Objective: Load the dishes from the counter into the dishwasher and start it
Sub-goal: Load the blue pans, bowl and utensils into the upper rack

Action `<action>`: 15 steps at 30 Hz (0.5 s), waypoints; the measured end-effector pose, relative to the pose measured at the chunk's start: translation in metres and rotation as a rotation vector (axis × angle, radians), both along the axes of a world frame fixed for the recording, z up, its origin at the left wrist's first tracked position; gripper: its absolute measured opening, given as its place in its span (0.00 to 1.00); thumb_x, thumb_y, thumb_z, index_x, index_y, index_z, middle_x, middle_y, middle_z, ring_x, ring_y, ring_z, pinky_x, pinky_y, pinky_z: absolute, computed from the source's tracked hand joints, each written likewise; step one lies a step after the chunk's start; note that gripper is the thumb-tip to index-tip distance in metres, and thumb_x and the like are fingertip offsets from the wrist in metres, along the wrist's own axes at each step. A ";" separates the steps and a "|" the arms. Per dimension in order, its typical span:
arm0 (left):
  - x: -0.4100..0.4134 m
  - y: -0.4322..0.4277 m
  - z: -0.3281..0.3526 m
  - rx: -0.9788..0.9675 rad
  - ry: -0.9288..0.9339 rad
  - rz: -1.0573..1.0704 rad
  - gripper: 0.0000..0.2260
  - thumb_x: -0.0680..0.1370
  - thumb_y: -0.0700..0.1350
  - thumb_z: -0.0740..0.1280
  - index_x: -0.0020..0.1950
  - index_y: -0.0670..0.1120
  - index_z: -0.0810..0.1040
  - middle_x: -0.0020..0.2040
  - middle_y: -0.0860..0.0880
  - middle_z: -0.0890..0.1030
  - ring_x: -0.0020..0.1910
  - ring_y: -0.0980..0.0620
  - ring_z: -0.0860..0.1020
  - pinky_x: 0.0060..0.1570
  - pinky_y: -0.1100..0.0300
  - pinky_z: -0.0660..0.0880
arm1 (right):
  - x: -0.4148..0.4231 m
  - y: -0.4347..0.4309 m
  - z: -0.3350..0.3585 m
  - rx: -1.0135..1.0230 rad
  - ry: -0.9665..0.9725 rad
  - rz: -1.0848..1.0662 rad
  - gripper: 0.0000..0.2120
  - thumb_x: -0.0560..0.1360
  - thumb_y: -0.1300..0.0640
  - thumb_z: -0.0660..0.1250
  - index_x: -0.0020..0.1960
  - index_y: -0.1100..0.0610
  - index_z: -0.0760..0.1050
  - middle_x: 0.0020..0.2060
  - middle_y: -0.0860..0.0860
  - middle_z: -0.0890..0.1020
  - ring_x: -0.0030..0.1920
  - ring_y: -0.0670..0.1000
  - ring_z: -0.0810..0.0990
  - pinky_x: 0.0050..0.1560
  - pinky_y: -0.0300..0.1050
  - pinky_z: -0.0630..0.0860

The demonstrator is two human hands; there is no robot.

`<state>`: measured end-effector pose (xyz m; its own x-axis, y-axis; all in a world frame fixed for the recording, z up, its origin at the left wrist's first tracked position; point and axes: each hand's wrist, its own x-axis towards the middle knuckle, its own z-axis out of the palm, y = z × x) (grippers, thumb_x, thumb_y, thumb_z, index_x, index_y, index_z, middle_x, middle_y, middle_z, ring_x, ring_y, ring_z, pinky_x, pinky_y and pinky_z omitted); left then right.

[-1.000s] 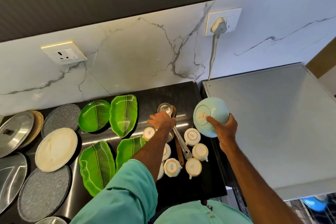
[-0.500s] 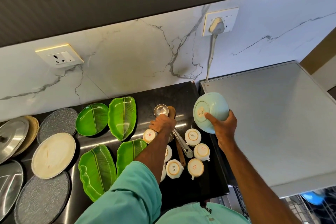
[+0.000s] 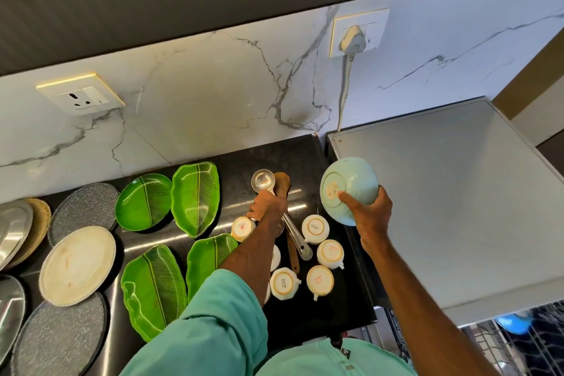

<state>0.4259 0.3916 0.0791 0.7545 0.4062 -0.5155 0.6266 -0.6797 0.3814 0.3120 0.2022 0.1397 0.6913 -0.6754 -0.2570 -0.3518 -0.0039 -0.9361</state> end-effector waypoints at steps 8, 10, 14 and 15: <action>0.012 0.006 0.033 -0.199 -0.112 0.113 0.19 0.78 0.50 0.71 0.63 0.40 0.76 0.59 0.41 0.81 0.58 0.40 0.82 0.56 0.49 0.80 | 0.012 -0.002 0.002 -0.029 0.003 0.016 0.36 0.63 0.48 0.83 0.67 0.53 0.72 0.62 0.50 0.78 0.59 0.54 0.79 0.48 0.55 0.85; 0.020 0.007 0.037 -0.208 -0.176 0.114 0.19 0.79 0.50 0.70 0.62 0.38 0.77 0.59 0.39 0.81 0.58 0.38 0.81 0.56 0.49 0.80 | 0.014 -0.002 0.002 -0.033 -0.004 0.029 0.36 0.63 0.47 0.83 0.66 0.52 0.72 0.62 0.50 0.78 0.59 0.54 0.80 0.48 0.55 0.85; 0.040 0.014 0.047 -0.235 -0.334 0.129 0.17 0.81 0.51 0.66 0.57 0.36 0.81 0.54 0.37 0.83 0.55 0.38 0.82 0.52 0.50 0.76 | 0.018 -0.003 0.003 -0.039 -0.022 0.041 0.37 0.64 0.46 0.82 0.68 0.51 0.71 0.63 0.49 0.77 0.59 0.55 0.79 0.49 0.55 0.85; 0.042 0.014 0.053 -0.241 -0.386 0.141 0.17 0.82 0.51 0.65 0.55 0.37 0.82 0.52 0.38 0.84 0.54 0.39 0.82 0.52 0.50 0.76 | 0.019 -0.003 0.004 -0.038 -0.026 0.040 0.37 0.64 0.45 0.82 0.68 0.51 0.71 0.63 0.49 0.77 0.59 0.55 0.79 0.49 0.55 0.84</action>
<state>0.4683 0.4058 0.1325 0.8557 0.4215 -0.3002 0.4875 -0.4619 0.7410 0.3307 0.1989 0.1438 0.7242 -0.6557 -0.2135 -0.3260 -0.0528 -0.9439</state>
